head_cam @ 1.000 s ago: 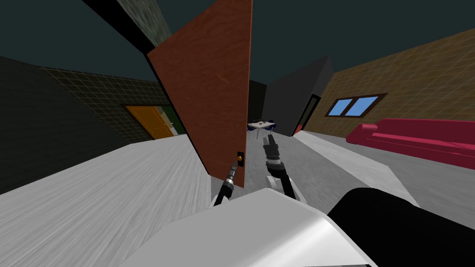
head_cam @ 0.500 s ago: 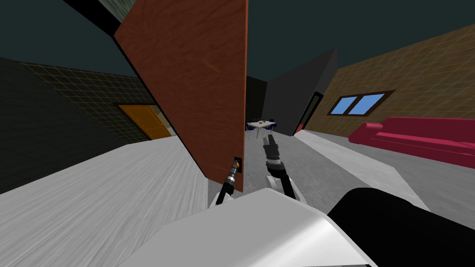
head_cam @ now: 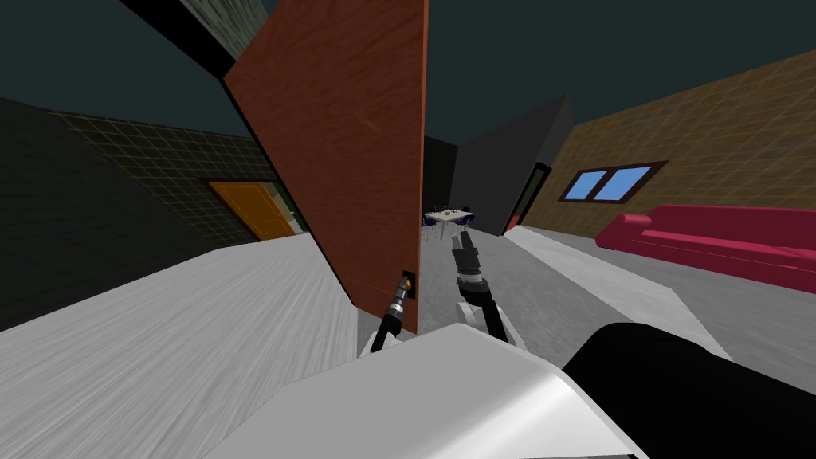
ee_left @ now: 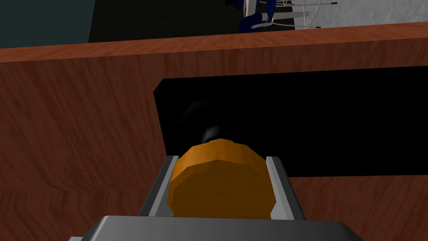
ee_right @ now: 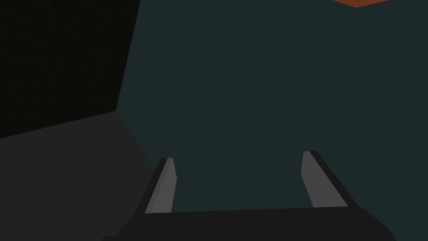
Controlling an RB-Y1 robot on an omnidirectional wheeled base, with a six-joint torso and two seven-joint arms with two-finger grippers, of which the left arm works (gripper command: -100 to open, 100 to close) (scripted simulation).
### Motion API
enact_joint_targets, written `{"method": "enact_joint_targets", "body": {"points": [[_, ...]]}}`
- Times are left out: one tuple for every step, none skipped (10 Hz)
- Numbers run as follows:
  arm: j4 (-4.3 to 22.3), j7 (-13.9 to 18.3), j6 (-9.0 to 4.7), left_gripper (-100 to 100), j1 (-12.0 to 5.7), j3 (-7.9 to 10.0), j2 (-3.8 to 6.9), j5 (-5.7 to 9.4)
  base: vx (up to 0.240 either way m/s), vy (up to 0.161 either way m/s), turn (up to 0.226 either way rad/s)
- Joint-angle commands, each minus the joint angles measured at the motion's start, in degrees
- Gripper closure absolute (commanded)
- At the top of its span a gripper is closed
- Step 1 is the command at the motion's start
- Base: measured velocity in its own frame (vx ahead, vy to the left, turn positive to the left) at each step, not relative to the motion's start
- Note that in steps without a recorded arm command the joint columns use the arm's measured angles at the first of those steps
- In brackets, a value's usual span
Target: Push the door open
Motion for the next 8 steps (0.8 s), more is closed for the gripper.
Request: {"method": "enact_joint_targets", "body": {"points": [[-0.08, 0.02, 0.04, 100, -0.11, 1.13, 1.82, 0.32, 0.088, -0.080, 0.066], [-0.10, 0.02, 0.04, 100, -0.14, 1.41, 2.10, 0.40, 0.134, -0.147, 0.097], [-0.15, 0.04, 0.06, 100, -0.20, 2.00, 2.57, 0.56, 0.106, -0.159, 0.078], [-0.19, 0.05, 0.08, 100, -0.27, 2.65, 2.86, 0.75, 0.126, -0.209, 0.059], [-0.24, 0.06, 0.11, 100, -0.34, 3.33, 2.94, 0.94, 0.134, -0.206, 0.099], [-0.29, 0.07, 0.13, 100, -0.41, 4.02, 2.80, 1.13, 0.138, -0.174, 0.095], [-0.34, 0.08, 0.15, 100, -0.47, 4.69, 2.43, 1.32, 0.115, -0.186, 0.104], [-0.39, 0.09, 0.17, 100, -0.54, 5.33, 1.87, 1.50, 0.105, -0.199, 0.080]]}}
